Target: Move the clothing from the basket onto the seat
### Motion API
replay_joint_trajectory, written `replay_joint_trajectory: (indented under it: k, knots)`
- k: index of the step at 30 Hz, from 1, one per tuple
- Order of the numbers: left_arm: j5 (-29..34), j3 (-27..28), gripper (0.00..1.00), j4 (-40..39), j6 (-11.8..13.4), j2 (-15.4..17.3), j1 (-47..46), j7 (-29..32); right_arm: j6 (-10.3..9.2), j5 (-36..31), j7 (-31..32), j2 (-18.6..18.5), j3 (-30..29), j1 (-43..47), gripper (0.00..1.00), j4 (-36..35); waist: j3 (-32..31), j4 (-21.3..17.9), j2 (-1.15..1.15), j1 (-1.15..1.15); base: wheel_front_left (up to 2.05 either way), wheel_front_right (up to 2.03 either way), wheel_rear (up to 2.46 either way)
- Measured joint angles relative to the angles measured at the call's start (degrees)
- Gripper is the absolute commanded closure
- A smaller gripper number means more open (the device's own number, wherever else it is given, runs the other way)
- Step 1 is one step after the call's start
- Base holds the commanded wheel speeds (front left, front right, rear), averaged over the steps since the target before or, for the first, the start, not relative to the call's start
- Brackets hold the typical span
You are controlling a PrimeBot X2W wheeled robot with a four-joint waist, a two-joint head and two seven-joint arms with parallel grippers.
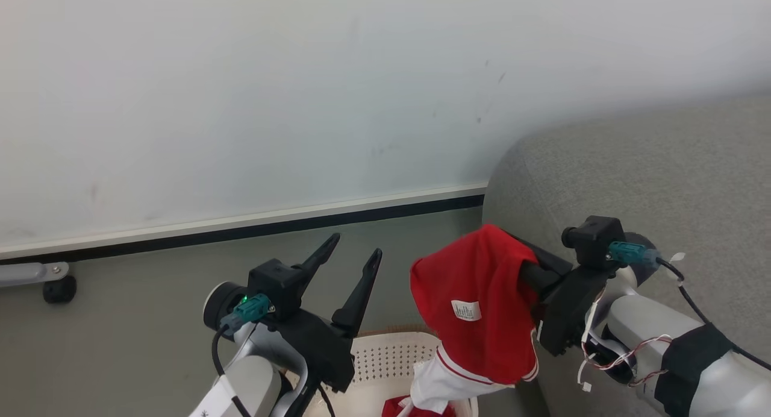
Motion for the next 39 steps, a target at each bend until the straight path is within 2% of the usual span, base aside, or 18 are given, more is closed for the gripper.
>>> replay_joint_trajectory:
  k: [5, 14, 28, 36, 39]
  knots:
    - [-0.08, -0.60, 0.00, -0.29, 0.01, 0.21, 3.47, -1.02, -0.16, 0.09, 0.00, -2.29, -2.32, 1.26, 1.00, -0.93, -0.34, -2.38, 0.00, 0.00, 0.00, 0.00, 0.00]
    - [-0.08, -1.83, 0.00, -1.02, 0.70, -0.09, 8.25, -2.99, -2.70, 0.03, 0.00, -5.10, -4.44, 3.80, 1.00, -5.73, -0.89, -6.64, 0.00, 0.00, 0.00, 0.00, 0.00]
    - [-0.02, -2.65, 0.00, -2.42, 1.98, -0.98, 10.47, -4.42, -6.68, -0.97, 0.00, -9.85, -7.46, 6.05, 1.00, -12.60, -0.74, -13.38, 0.00, 0.00, 0.00, 0.00, 0.00]
    - [0.36, -3.57, 0.00, -3.96, 2.47, -1.51, 10.40, -4.41, -8.50, -0.97, 0.00, -11.55, -11.10, 5.32, 1.00, -14.51, 1.85, -14.35, 0.00, 0.00, 0.00, 0.00, 0.00]
    - [0.83, -3.70, 0.00, -5.03, 2.53, -1.37, 10.21, -4.38, -8.58, -1.07, 0.00, -12.05, -12.66, 2.64, 1.00, -14.37, 3.20, -14.23, 0.00, 0.00, 0.00, 0.00, 0.00]
